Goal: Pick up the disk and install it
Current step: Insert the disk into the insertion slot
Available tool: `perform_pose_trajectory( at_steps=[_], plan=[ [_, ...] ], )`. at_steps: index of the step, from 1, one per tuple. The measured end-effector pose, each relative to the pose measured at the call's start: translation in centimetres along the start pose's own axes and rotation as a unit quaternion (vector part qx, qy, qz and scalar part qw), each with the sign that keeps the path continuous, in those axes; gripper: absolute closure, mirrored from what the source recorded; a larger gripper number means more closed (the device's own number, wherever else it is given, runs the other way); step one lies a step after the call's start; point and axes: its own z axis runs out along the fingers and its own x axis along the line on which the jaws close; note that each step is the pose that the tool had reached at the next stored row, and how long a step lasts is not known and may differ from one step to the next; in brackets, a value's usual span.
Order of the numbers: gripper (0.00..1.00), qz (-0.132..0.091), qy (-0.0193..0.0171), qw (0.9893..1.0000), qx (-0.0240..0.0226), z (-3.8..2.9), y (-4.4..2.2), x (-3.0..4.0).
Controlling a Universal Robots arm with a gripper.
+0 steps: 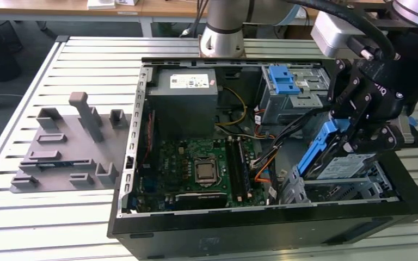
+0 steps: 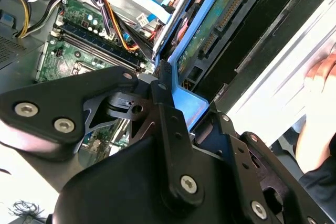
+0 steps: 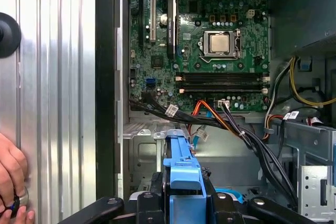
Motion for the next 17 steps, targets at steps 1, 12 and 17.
perform_pose_trajectory(
  at_steps=[1, 12, 17],
  plan=[
    [0.64, 0.000, 0.0001, 1.0000, 0.0000, 0.07, 0.00, 0.00],
    [0.64, 0.000, 0.0001, 1.0000, 0.0000, 0.95, -0.04, -0.01],
    [0.64, 0.000, 0.0001, 1.0000, 0.0000, 1.36, -0.05, -0.01]
  ],
)
